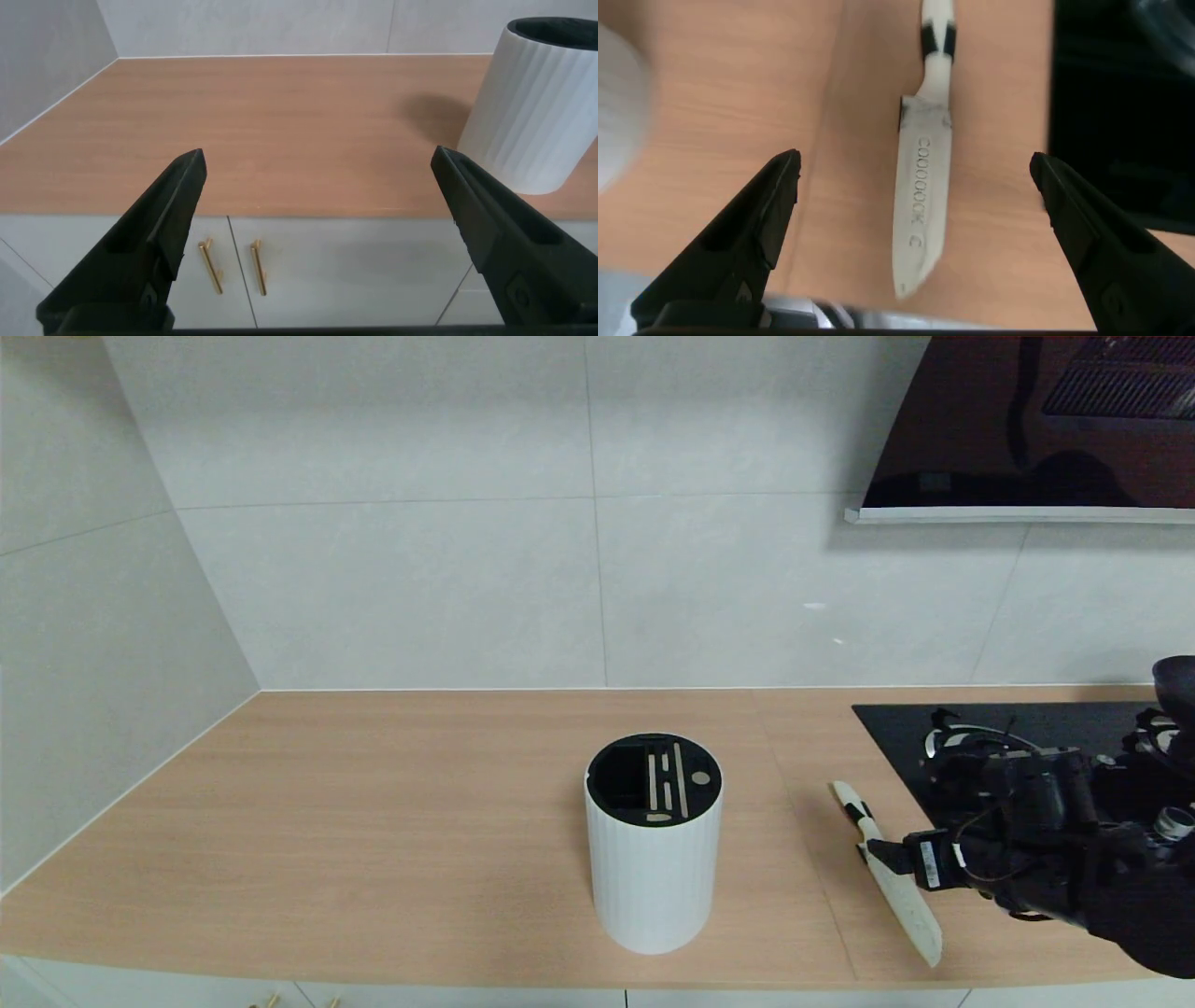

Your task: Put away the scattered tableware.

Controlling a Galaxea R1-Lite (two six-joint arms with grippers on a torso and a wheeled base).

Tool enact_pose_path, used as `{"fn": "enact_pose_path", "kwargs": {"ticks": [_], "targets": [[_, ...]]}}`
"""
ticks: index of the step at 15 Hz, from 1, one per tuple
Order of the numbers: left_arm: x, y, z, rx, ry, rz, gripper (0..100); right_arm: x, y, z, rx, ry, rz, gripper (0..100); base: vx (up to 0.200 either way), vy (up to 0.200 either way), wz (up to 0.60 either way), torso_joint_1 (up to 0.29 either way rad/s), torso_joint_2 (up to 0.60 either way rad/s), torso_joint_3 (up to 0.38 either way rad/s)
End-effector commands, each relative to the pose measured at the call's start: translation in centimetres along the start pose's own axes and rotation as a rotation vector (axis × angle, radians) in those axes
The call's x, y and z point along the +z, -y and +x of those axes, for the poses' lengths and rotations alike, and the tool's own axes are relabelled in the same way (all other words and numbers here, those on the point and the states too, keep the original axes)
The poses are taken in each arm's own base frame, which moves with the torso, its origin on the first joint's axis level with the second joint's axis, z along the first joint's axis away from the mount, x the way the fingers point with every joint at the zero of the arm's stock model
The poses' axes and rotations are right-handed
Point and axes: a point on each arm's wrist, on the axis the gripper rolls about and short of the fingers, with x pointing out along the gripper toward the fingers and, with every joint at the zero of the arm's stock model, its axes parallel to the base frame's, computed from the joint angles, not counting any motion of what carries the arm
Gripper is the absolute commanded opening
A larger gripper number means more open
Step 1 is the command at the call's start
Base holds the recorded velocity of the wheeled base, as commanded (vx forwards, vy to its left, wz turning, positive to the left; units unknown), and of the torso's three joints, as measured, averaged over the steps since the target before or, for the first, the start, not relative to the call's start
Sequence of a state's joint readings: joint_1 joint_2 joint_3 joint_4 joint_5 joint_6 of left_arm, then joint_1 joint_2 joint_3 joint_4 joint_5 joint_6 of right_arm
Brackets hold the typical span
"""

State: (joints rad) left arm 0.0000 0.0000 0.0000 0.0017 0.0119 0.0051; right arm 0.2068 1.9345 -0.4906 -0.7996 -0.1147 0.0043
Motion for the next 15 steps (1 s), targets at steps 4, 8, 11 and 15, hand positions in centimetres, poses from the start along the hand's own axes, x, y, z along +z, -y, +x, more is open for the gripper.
{"fn": "enact_pose_path", "kwargs": {"ticks": [4,8,11,15], "targets": [[0.0,0.0,0.0,0.0,-0.001,0.0,100,-3.4,0.5,5.5,-0.037,-0.06,0.015,100,0.0,0.0,0.0,0.0,0.0,0.0],[0.0,0.0,0.0,0.0,-0.001,0.0,100,-3.7,0.4,6.4,-0.036,-0.046,0.016,100,0.0,0.0,0.0,0.0,0.0,0.0],[0.0,0.0,0.0,0.0,-0.001,0.0,100,-3.7,0.2,7.5,-0.034,-0.043,0.014,100,0.0,0.0,0.0,0.0,0.0,0.0],[0.0,0.0,0.0,0.0,-0.001,0.0,100,-3.8,0.1,8.4,-0.037,-0.013,0.02,100,0.0,0.0,0.0,0.0,0.0,0.0]]}}
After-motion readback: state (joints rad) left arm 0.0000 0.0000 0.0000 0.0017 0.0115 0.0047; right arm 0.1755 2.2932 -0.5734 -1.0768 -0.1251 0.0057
